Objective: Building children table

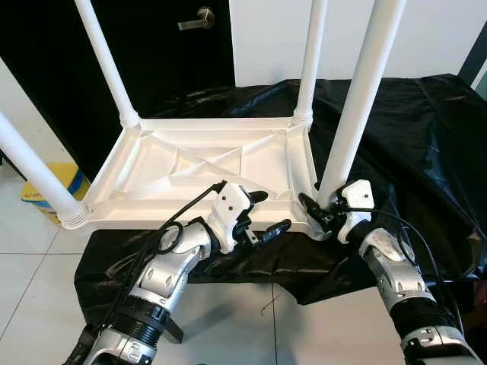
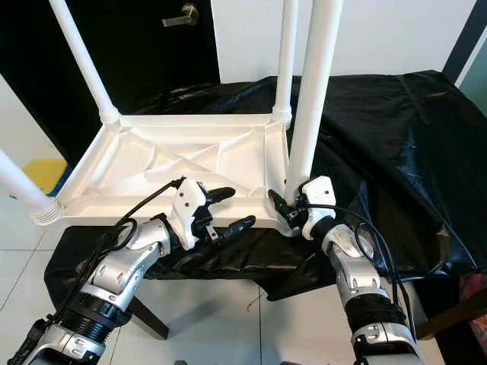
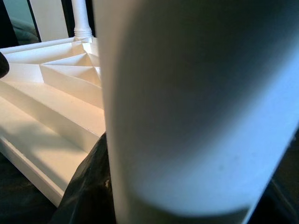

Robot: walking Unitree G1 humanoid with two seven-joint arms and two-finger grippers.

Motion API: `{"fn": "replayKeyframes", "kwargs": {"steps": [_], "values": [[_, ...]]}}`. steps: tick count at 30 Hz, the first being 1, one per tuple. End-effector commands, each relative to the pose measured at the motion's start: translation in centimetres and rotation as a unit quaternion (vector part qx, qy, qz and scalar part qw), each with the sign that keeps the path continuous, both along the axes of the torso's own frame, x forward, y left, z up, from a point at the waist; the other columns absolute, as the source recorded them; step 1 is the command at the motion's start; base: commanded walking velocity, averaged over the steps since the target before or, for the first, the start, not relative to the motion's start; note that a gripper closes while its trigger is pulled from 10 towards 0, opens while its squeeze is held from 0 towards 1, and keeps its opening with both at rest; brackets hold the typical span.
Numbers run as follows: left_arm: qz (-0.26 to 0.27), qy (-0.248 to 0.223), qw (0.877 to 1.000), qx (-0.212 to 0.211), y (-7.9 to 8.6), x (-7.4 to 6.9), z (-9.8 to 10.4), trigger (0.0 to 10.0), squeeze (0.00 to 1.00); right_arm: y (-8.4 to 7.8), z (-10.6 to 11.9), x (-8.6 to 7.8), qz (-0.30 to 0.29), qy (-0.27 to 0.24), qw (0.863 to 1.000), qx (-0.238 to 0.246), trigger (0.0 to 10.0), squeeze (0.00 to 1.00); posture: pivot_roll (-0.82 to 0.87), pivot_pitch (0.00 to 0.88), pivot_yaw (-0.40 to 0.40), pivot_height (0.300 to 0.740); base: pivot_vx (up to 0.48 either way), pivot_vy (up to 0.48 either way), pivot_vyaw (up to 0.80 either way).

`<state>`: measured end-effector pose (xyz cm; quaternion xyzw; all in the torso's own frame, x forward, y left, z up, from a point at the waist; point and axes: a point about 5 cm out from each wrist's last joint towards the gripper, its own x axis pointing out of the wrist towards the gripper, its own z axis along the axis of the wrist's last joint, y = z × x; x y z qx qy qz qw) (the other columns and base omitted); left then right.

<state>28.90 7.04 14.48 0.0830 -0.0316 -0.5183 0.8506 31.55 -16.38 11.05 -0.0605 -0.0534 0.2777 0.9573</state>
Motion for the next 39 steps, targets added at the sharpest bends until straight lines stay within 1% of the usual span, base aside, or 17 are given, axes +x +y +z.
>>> {"fn": "replayKeyframes", "kwargs": {"steps": [1,2,3,7,9,10,12,15,21,24,25,26,29,30,32,35,39], "values": [[-0.008,0.003,1.0,0.009,0.1,-0.1,-0.1,10.0,0.0,0.3,-0.8,-0.2,0.006,0.02,1.0,0.001,8.9,0.0,-0.14,0.0,0.045,0.74,0.0,0.0,0.0],[-0.009,0.003,1.0,0.009,0.1,-0.1,-0.1,10.0,0.0,0.3,-0.8,-0.2,0.004,0.021,1.0,0.002,8.9,0.0,-0.14,0.0,0.045,0.74,0.0,0.0,0.0],[-0.009,0.002,1.0,0.01,0.1,-0.1,-0.2,10.0,0.0,0.2,-0.9,-0.2,-0.001,0.023,1.0,0.005,10.0,0.0,-0.14,0.0,0.043,0.74,0.0,0.0,0.0],[-0.009,0.002,1.0,0.011,0.0,-0.1,-0.2,10.0,0.0,0.2,-0.9,-0.3,-0.011,0.025,1.0,0.01,10.0,0.0,-0.14,0.0,0.043,0.74,0.0,0.0,0.0],[-0.007,0.003,1.0,0.013,0.1,-0.3,-0.4,10.0,0.0,0.4,-1.2,-0.5,-0.043,0.029,0.999,0.016,10.0,0.0,-0.13,0.0,0.038,0.74,0.0,0.0,0.0],[-0.007,0.003,1.0,0.013,0.1,-0.3,-0.4,10.0,0.0,0.4,-1.2,-0.5,-0.043,0.029,0.999,0.016,10.0,0.0,-0.13,0.0,0.038,0.74,0.0,0.0,0.0],[-0.004,0.006,1.0,0.012,0.1,-0.4,-0.5,10.0,0.0,0.6,-1.5,-0.6,-0.072,0.029,0.997,0.006,10.0,0.0,-0.13,0.0,0.037,0.74,0.0,0.0,0.0],[-0.003,0.007,1.0,0.012,0.1,-0.4,-0.6,10.0,0.0,0.9,-1.6,-0.9,-0.086,0.027,0.996,0.025,10.0,0.0,-0.13,0.0,0.038,0.74,0.0,0.0,0.0],[-0.006,0.011,1.0,0.013,0.1,-0.6,-0.7,10.0,0.0,2.5,-1.7,-1.9,-0.115,0.015,0.992,0.043,10.0,0.0,-0.13,0.0,0.041,0.74,0.0,0.0,0.0],[-0.007,0.012,1.0,0.013,0.1,-0.7,-0.7,10.0,0.0,2.8,-1.6,-2.1,-0.137,0.017,0.989,0.055,10.0,0.0,-0.13,0.0,0.043,0.74,0.0,0.0,0.0],[-0.007,0.012,1.0,0.014,0.0,-0.7,-0.8,10.0,0.0,3.0,-1.6,-2.2,-0.158,0.015,0.986,0.06,10.0,0.0,-0.13,0.0,0.041,0.74,0.0,0.0,0.0],[-0.007,0.012,1.0,0.014,0.0,-0.7,-0.8,10.0,0.0,3.0,-1.6,-2.2,-0.158,0.015,0.986,0.06,10.0,0.0,-0.13,0.0,0.041,0.74,0.0,0.0,0.0],[-0.008,0.014,1.0,0.014,0.0,-0.7,-0.9,10.0,0.0,3.2,-1.4,-2.5,-0.203,0.006,0.977,0.06,10.0,0.0,-0.13,0.0,0.037,0.74,0.0,0.0,0.0],[-0.008,0.014,1.0,0.014,0.0,-0.7,-0.9,10.0,0.0,3.2,-1.4,-2.5,-0.203,0.006,0.977,0.06,10.0,0.0,-0.13,0.0,0.037,0.74,0.0,0.0,0.0],[-0.008,0.014,1.0,0.014,-0.1,-0.8,-0.9,10.0,0.0,3.6,-1.3,-2.7,-0.241,0.009,0.968,0.071,10.0,0.0,-0.13,0.0,0.03,0.74,0.0,0.0,0.0],[-0.008,0.014,1.0,0.014,-0.1,-0.8,-0.9,10.0,0.0,4.1,-1.4,-2.8,-0.251,0.013,0.965,0.075,10.0,0.0,-0.13,0.0,0.027,0.74,0.0,0.0,0.0],[-0.008,0.013,1.0,0.014,-0.1,-0.8,-0.9,10.0,0.0,5.0,-1.4,-3.0,-0.244,0.017,0.967,0.076,10.0,0.0,-0.13,0.0,0.026,0.74,0.0,0.0,0.0]]}}
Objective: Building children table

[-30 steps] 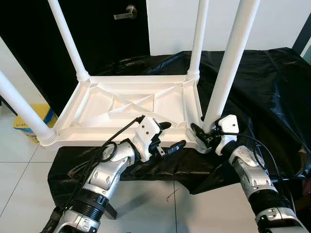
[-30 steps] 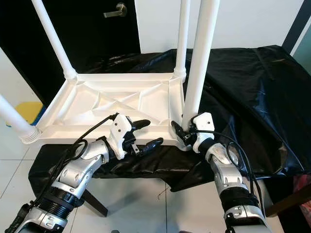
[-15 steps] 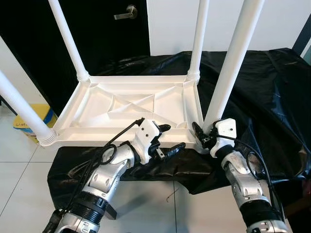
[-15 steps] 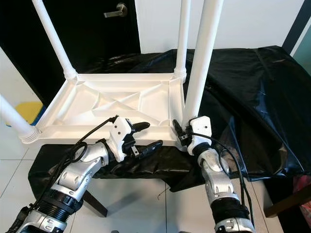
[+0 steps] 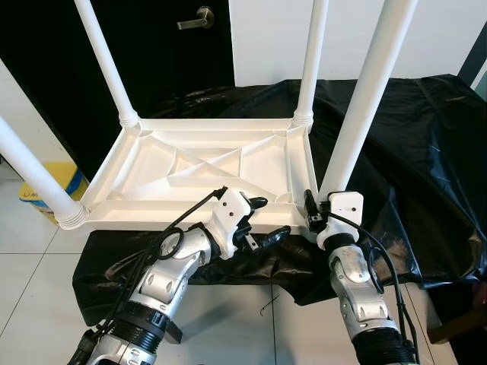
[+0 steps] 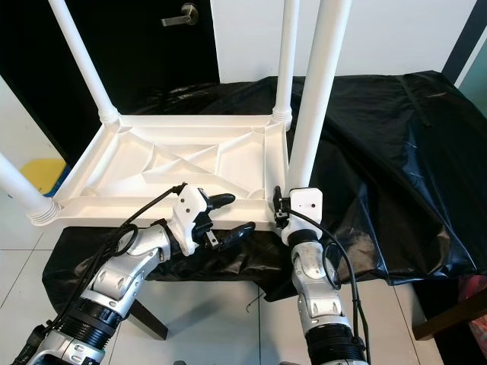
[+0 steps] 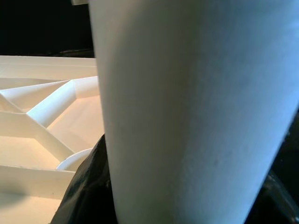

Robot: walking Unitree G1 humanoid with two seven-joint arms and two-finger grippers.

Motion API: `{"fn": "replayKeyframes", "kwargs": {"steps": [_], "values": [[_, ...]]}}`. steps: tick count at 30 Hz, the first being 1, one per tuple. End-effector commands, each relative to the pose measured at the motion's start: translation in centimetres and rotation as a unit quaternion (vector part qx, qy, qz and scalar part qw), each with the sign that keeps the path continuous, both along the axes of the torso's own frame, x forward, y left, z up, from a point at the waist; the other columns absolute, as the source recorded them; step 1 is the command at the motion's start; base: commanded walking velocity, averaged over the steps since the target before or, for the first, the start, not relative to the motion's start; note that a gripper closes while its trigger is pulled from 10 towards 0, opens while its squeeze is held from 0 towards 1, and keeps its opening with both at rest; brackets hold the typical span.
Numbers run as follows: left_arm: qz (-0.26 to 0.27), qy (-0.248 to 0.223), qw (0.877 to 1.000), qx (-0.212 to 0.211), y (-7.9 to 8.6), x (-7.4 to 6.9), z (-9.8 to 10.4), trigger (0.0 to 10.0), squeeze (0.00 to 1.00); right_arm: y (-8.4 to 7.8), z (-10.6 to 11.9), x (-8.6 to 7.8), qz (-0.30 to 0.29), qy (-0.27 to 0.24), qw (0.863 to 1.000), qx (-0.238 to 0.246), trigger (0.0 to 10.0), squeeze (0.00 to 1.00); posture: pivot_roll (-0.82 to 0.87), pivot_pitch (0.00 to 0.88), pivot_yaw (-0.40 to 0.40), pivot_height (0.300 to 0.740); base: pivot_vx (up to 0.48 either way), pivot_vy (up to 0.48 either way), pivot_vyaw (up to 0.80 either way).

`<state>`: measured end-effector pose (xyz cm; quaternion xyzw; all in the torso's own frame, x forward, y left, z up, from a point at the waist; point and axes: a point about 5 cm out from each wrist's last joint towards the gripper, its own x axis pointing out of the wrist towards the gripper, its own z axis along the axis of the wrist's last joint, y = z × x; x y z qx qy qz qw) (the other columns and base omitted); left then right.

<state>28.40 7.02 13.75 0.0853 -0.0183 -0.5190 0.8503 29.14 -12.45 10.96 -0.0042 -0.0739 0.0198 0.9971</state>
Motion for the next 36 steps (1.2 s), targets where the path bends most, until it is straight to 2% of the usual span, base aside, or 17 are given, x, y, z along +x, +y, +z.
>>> {"fn": "replayKeyframes", "kwargs": {"steps": [1,7,8,10,11,18,23,25,26,27,28,29,32,36], "values": [[-0.009,0.002,1.0,0.005,-0.2,-0.3,-0.2,10.0,0.0,1.3,-1.2,-0.6,0.018,0.032,0.999,0.011,10.0,0.0,-0.12,0.0,0.022,0.74,0.0,0.0,0.0],[-0.009,0.002,1.0,0.005,-0.2,-0.2,-0.2,10.0,0.0,1.1,-1.1,-0.7,0.016,0.033,0.999,0.009,10.0,0.0,-0.12,0.0,0.018,0.74,0.0,0.0,0.0],[-0.009,0.002,1.0,0.005,-0.2,-0.3,-0.2,10.0,0.0,0.8,-1.0,-0.7,0.013,0.03,0.999,0.01,10.0,0.77,-0.13,0.0,0.018,0.74,0.0,0.0,0.0],[-0.009,0.002,1.0,0.005,-0.2,-0.3,-0.2,10.0,0.0,0.8,-0.8,-0.7,0.011,0.029,0.999,0.011,10.0,0.77,-0.13,0.0,0.018,0.74,0.0,0.0,0.0],[-0.009,0.003,1.0,0.005,-0.2,-0.3,-0.2,10.0,0.0,0.7,-0.7,-0.7,0.013,0.027,0.999,0.013,10.0,1.0,-0.13,0.0,0.017,0.74,0.0,0.0,0.0],[-0.013,0.0,1.0,0.007,-0.3,-0.2,-0.1,10.0,0.0,0.6,-0.1,-0.7,0.043,0.01,0.999,0.015,10.0,1.0,-0.12,0.0,0.018,0.74,0.0,0.0,0.0],[-0.017,-0.002,1.0,0.008,-0.3,-0.3,0.1,10.0,0.0,-0.3,0.4,-0.7,0.064,-0.001,0.998,0.007,10.0,1.0,-0.12,0.0,0.013,0.74,0.0,0.0,0.0],[-0.017,-0.002,1.0,0.008,-0.3,-0.4,0.1,10.0,0.0,-0.8,0.6,-0.7,0.085,-0.003,0.996,0.002,10.0,1.0,-0.12,0.0,0.01,0.74,0.0,0.0,0.0],[-0.017,-0.001,1.0,0.008,-0.3,-0.5,0.0,10.0,0.0,-1.5,0.7,-0.6,0.115,-0.003,0.993,-0.01,10.0,1.0,-0.12,0.0,0.009,0.74,0.0,0.0,0.0],[-0.017,-0.001,1.0,0.008,-0.3,-0.5,0.0,10.0,0.0,-2.1,0.9,-0.5,0.134,-0.004,0.991,-0.02,10.0,0.09,-0.12,0.0,0.009,0.74,0.0,0.0,0.0],[-0.017,-0.001,1.0,0.008,-0.3,-0.5,0.0,10.0,0.0,-2.1,0.9,-0.5,0.134,-0.004,0.991,-0.02,10.0,0.09,-0.12,0.0,0.009,0.74,0.0,0.0,0.0],[-0.018,-0.001,1.0,0.007,-0.3,-0.5,0.0,10.0,0.0,-2.3,1.0,-0.4,0.141,-0.004,0.99,-0.023,10.0,0.0,-0.12,0.0,0.009,0.74,0.0,0.0,0.0],[-0.018,-0.001,1.0,0.007,-0.3,-0.4,0.1,10.0,0.0,-2.8,1.1,-0.1,0.167,-0.001,0.985,-0.033,10.0,0.0,-0.12,0.0,0.011,0.74,0.0,0.0,0.0],[-0.024,-0.001,1.0,0.011,-0.3,-0.6,0.0,10.0,0.0,-3.4,1.4,0.6,0.235,0.015,0.97,-0.055,10.0,0.0,-0.12,0.0,0.015,0.74,0.0,0.0,0.0]]}}
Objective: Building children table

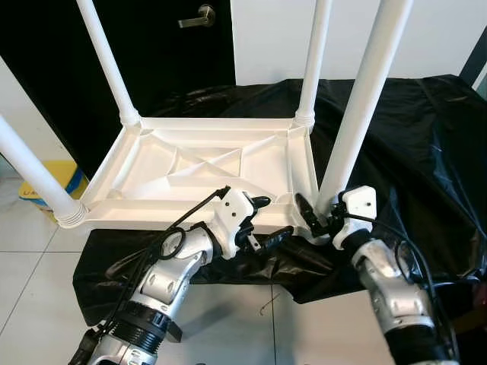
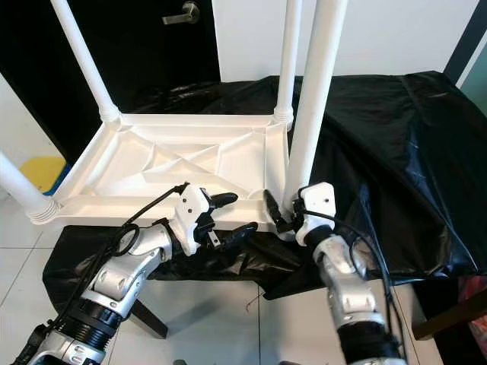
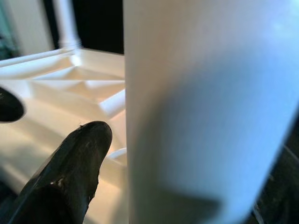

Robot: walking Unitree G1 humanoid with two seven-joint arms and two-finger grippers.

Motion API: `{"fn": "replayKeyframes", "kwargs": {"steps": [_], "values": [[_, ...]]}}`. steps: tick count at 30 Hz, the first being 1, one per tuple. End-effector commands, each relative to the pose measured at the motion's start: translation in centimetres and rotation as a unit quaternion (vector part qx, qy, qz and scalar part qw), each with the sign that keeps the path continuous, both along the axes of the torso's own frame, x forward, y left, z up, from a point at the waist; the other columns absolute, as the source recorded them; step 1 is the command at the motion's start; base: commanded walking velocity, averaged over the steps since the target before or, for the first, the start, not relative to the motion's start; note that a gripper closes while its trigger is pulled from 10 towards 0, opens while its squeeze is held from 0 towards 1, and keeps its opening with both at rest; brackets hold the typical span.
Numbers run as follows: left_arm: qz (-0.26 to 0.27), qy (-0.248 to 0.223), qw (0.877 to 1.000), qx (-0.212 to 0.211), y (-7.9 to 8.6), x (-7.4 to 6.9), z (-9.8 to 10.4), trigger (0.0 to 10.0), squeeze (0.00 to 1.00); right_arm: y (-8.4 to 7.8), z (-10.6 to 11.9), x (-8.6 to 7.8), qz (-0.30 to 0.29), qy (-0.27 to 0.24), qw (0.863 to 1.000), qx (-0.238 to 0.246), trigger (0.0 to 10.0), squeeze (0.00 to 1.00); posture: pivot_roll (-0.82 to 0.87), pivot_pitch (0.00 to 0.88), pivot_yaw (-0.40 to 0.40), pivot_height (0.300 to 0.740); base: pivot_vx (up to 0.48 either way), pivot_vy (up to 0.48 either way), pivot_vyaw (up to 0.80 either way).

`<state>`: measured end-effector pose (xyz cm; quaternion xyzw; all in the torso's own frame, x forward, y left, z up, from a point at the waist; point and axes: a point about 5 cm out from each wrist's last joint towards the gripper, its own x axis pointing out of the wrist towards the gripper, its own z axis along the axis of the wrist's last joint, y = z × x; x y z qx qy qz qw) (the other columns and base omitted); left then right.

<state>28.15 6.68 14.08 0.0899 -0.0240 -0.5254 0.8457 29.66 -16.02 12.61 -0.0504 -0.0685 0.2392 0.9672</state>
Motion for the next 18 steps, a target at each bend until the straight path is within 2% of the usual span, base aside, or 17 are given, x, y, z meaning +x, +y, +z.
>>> {"fn": "replayKeyframes", "kwargs": {"steps": [1,5,6,9,10,18], "values": [[-0.019,0.005,1.0,0.012,0.0,-0.3,-0.3,10.0,0.0,0.1,-0.3,0.3,0.035,0.018,0.999,-0.003,10.0,0.0,-0.12,0.0,0.02,0.74,0.0,0.0,0.0],[-0.028,0.004,0.999,0.016,-0.2,-0.3,-0.3,10.0,0.0,0.3,-0.3,0.9,0.072,0.026,0.997,-0.024,10.0,0.0,-0.13,0.0,0.031,0.74,0.0,0.0,0.0],[-0.035,0.004,0.999,0.017,-0.5,-0.4,-0.3,10.0,0.0,0.3,-0.4,1.2,0.085,0.03,0.995,-0.036,4.5,0.0,-0.13,0.0,0.034,0.74,0.0,0.0,0.0],[-0.039,0.004,0.999,0.018,-0.6,-0.4,-0.2,10.0,0.0,0.3,-0.5,1.4,0.091,0.033,0.994,-0.044,4.5,0.0,-0.13,0.0,0.035,0.74,0.0,0.0,0.0],[-0.043,0.003,0.999,0.018,-0.7,-0.5,-0.2,10.0,0.0,0.2,-0.7,1.5,0.094,0.038,0.994,-0.049,0.0,0.0,-0.12,0.0,0.037,0.74,0.0,0.0,0.0],[-0.051,-0.002,0.998,0.022,-0.6,-0.6,-0.2,10.0,0.0,-0.5,-1.7,1.6,0.11,0.059,0.991,-0.057,0.0,0.0,-0.12,0.0,0.043,0.74,0.0,0.0,0.0]]}}
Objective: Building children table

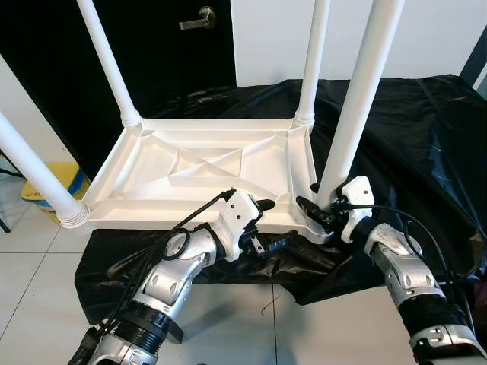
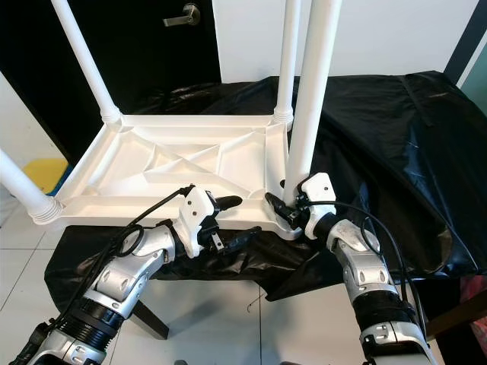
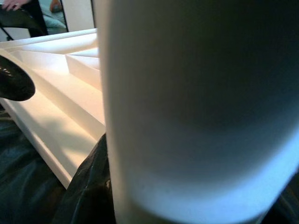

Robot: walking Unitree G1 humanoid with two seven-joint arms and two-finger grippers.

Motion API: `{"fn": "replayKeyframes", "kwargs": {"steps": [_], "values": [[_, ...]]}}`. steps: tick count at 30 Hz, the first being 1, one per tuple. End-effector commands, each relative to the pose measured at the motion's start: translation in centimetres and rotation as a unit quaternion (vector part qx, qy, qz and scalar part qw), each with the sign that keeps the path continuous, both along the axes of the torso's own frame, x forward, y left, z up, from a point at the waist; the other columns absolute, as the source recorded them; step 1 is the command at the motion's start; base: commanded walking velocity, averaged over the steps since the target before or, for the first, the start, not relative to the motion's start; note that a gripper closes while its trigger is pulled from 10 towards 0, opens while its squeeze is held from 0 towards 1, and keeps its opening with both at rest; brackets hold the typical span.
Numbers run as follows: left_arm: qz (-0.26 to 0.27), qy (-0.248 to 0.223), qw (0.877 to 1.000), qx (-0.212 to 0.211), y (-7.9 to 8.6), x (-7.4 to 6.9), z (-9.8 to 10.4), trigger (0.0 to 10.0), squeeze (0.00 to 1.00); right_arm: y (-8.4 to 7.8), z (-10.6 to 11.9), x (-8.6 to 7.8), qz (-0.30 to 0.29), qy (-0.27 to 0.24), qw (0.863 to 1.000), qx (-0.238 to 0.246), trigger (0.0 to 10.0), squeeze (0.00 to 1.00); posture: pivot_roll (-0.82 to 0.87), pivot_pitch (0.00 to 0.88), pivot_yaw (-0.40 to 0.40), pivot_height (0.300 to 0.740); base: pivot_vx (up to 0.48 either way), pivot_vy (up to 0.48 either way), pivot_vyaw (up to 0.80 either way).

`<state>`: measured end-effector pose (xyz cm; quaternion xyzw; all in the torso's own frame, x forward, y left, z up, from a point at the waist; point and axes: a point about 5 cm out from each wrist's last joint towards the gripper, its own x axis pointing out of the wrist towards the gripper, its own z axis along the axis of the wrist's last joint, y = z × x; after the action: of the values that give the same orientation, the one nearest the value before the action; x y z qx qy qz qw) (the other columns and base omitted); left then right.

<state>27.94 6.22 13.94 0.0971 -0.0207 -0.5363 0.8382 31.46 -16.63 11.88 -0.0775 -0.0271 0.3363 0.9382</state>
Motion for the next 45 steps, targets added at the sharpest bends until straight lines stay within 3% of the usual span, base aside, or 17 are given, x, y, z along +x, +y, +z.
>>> {"fn": "replayKeyframes", "kwargs": {"steps": [1,2,5,6,13,21,22,28,30,36,45], "values": [[-0.038,-0.002,0.999,0.013,-0.2,-0.4,0.0,10.0,0.0,0.1,-1.0,-0.2,0.012,0.022,1.0,-0.014,0.0,0.0,-0.12,0.0,0.043,0.74,0.0,0.0,0.0],[-0.037,-0.003,0.999,0.015,-0.3,-0.3,0.0,10.0,0.0,0.0,-1.1,-0.1,0.006,0.025,1.0,-0.013,5.9,0.0,-0.13,0.0,0.043,0.74,0.0,0.0,0.0],[-0.036,-0.003,0.999,0.016,-0.3,-0.2,-0.1,10.0,0.0,0.0,-1.2,-0.1,0.002,0.027,1.0,-0.013,5.9,0.0,-0.13,0.0,0.043,0.74,0.0,0.0,0.0],[-0.035,-0.004,0.999,0.017,-0.4,-0.2,-0.1,10.0,0.0,0.0,-1.2,-0.1,-0.004,0.03,1.0,-0.009,10.0,0.0,-0.13,0.0,0.039,0.74,0.0,0.0,0.0],[-0.018,-0.025,0.999,0.027,-0.4,-0.3,-0.7,10.0,0.0,-0.2,-2.4,-0.3,-0.077,0.048,0.996,-0.015,10.0,0.0,-0.13,0.0,0.026,0.74,0.0,0.0,0.0],[-0.009,-0.022,0.999,0.023,-0.4,-0.5,-0.7,10.0,0.0,0.8,-3.4,-1.1,-0.151,0.052,0.987,0.011,10.0,0.0,-0.11,0.0,0.022,0.74,0.0,0.0,0.0],[-0.004,-0.023,0.999,0.025,-0.3,-0.4,-0.8,10.0,0.0,1.1,-3.7,-1.4,-0.191,0.059,0.98,0.027,10.0,0.0,-0.11,0.0,0.02,0.74,0.0,0.0,0.0],[0.004,-0.031,0.999,0.022,-0.2,-0.2,-0.7,10.0,0.0,1.5,-3.6,-1.9,-0.257,0.05,0.964,0.041,10.0,0.0,-0.11,0.0,0.01,0.74,0.0,0.0,0.0],[0.011,-0.036,0.999,0.021,-0.2,-0.1,-0.7,10.0,0.0,2.0,-3.6,-2.4,-0.31,0.046,0.948,0.054,10.0,0.0,-0.1,0.0,0.008,0.74,0.0,0.0,0.0],[0.015,-0.037,0.999,0.02,-0.1,0.1,-0.5,10.0,0.0,2.7,-3.7,-3.0,-0.333,0.05,0.939,0.066,10.0,0.0,-0.1,0.0,0.011,0.74,0.0,0.0,0.0],[0.017,-0.039,0.999,0.023,0.3,0.1,-0.4,10.0,0.0,3.1,-3.4,-3.3,-0.336,0.046,0.939,0.062,10.0,0.0,-0.09,0.0,0.013,0.74,0.0,0.0,0.0]]}}
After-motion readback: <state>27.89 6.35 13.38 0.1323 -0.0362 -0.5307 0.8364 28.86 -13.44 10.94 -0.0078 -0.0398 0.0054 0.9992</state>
